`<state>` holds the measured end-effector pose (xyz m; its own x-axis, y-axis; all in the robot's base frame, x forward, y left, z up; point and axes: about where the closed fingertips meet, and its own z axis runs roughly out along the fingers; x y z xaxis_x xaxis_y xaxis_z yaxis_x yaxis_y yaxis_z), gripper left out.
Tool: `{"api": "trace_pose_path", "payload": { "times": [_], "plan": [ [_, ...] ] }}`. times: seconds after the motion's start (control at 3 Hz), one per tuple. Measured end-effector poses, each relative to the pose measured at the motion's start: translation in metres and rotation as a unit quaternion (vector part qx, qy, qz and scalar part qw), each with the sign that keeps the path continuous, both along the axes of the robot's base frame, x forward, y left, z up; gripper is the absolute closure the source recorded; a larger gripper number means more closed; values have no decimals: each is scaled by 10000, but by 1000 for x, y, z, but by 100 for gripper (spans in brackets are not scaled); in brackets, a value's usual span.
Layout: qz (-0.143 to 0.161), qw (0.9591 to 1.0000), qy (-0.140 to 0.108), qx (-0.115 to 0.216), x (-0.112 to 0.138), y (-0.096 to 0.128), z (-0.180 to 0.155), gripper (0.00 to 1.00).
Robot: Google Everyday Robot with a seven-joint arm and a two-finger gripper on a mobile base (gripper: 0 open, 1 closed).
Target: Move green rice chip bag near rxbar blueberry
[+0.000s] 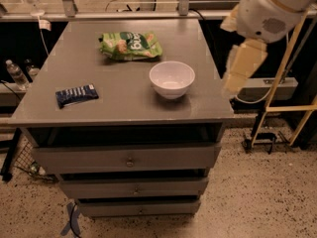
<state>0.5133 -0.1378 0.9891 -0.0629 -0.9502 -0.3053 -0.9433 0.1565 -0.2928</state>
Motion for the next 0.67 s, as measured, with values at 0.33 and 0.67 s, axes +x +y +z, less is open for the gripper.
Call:
{"api": "trace_pose_path", "payload": {
  "times": [0.33, 0.67],
  "plan": [
    [310, 9988, -317, 220, 43, 64, 7, 0],
    [310, 9988, -318, 220, 43, 64, 7, 0]
  ]
}}
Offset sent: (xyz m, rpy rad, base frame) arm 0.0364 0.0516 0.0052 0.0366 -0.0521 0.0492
